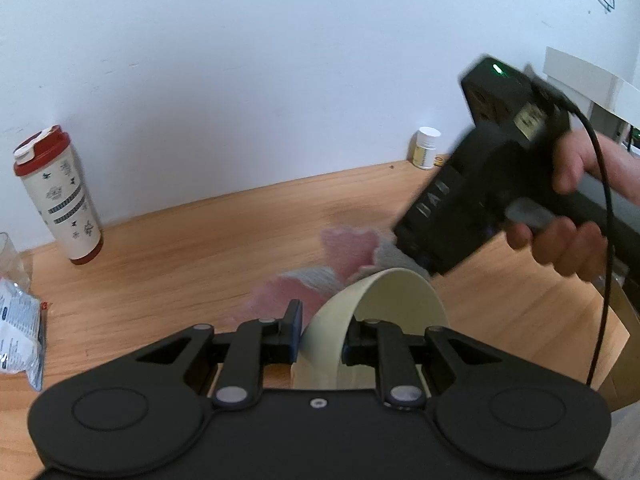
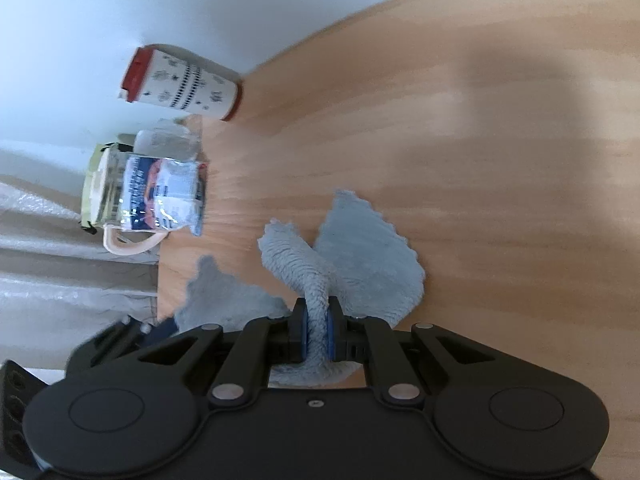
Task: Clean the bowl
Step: 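Hold the bowl with the left gripper while the right gripper rubs the cloth inside it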
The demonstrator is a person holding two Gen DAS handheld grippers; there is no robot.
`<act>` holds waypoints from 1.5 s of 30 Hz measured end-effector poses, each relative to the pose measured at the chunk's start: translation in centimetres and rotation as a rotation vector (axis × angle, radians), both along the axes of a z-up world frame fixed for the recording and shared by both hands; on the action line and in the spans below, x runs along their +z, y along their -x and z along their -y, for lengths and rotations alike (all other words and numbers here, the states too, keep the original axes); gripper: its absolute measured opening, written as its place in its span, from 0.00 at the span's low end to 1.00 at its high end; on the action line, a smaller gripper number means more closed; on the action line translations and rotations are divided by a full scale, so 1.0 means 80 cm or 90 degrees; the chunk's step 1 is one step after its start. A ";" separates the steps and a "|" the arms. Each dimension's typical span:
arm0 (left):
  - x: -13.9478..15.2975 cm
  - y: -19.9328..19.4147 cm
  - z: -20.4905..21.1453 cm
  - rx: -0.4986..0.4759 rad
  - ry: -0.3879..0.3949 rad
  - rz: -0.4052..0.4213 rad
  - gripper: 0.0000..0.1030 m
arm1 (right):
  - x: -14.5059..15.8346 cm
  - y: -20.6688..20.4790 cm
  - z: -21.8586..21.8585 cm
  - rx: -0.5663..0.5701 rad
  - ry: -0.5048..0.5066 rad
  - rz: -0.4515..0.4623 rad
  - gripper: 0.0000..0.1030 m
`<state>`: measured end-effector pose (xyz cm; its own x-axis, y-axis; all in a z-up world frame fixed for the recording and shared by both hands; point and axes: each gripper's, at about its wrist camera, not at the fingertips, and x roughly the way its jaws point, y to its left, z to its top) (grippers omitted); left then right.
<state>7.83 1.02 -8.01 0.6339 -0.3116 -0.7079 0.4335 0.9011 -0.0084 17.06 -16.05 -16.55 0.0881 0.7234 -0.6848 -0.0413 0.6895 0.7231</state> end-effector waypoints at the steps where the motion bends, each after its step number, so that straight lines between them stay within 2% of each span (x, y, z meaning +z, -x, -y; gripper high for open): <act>1: -0.001 0.000 0.003 -0.004 -0.002 0.000 0.16 | 0.004 -0.002 -0.005 0.008 0.003 0.006 0.11; 5: -0.007 0.000 0.013 -0.025 -0.014 -0.012 0.16 | 0.017 -0.006 -0.028 0.051 0.015 0.032 0.11; 10: -0.009 0.000 0.014 -0.023 -0.013 -0.017 0.16 | 0.026 -0.005 -0.046 0.086 0.035 0.061 0.11; 17: -0.003 0.003 0.009 -0.012 -0.004 -0.010 0.17 | -0.010 -0.011 -0.016 0.041 0.022 -0.002 0.12; 22: 0.001 0.005 0.010 -0.014 -0.004 -0.008 0.17 | -0.051 -0.002 0.008 0.003 0.013 -0.067 0.12; 25: 0.002 0.004 0.011 -0.014 0.001 -0.009 0.17 | -0.059 0.002 0.016 -0.012 -0.003 -0.086 0.12; 28: 0.001 0.002 0.009 -0.018 0.000 -0.010 0.17 | -0.047 0.002 0.012 -0.007 -0.025 -0.072 0.12; 33: 0.004 0.004 0.003 -0.024 0.008 -0.005 0.17 | -0.004 -0.002 -0.004 0.028 -0.013 0.000 0.12; 39: -0.001 0.008 0.006 -0.033 0.000 -0.007 0.17 | 0.033 -0.002 -0.007 0.056 -0.040 0.044 0.12; 45: -0.005 0.003 -0.010 -0.003 0.041 -0.027 0.17 | 0.009 -0.005 0.004 0.031 -0.035 0.013 0.12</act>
<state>7.60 1.85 -8.40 0.6025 -0.3599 -0.7124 0.4353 0.8963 -0.0847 17.44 -16.38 -15.84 0.0657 0.7639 -0.6420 -0.0892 0.6453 0.7587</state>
